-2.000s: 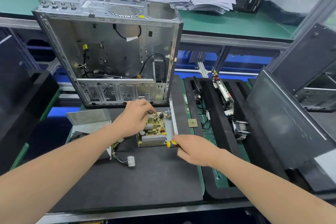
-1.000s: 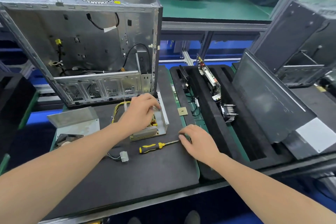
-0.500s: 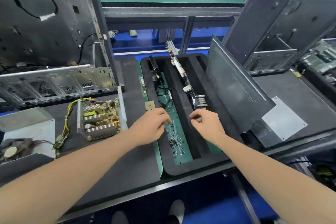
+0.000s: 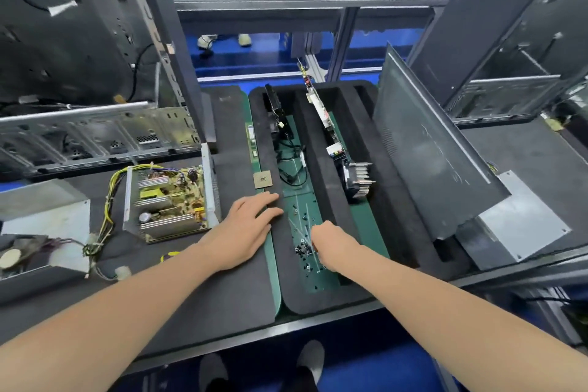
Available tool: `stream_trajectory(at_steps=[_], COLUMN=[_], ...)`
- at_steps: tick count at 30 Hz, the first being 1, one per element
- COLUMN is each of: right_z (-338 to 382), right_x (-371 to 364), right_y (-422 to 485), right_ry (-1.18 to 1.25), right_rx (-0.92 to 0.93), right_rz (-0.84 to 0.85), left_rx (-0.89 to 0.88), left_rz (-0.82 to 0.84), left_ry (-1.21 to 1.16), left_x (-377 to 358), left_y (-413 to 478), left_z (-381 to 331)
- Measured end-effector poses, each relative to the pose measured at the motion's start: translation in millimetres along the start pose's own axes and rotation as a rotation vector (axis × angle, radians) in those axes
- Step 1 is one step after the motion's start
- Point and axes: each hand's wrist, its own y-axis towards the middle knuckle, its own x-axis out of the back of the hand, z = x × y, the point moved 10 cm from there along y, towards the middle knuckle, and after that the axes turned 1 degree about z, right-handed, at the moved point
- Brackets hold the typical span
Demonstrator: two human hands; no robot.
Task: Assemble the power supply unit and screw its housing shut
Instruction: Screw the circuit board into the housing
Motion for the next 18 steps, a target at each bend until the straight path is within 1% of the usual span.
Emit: stream_trajectory(at_steps=[4,8,18], right_z=[6,7,9], right_x=[-7,-21,-26], right_y=[16,26,26], right_ry=[-0.050,-0.072,-0.129], right_rx=[-0.033,-0.075,-0.113], right_rz=[-0.016,0.017,0.093], left_rx=[0.037,0.051,0.069], left_rz=[0.048,0.086,0.085], left_ry=[-0.064,-0.094,-0.135], left_x=[-7,-13,-14], left_y=[-1,0,-2], left_z=[6,9,11])
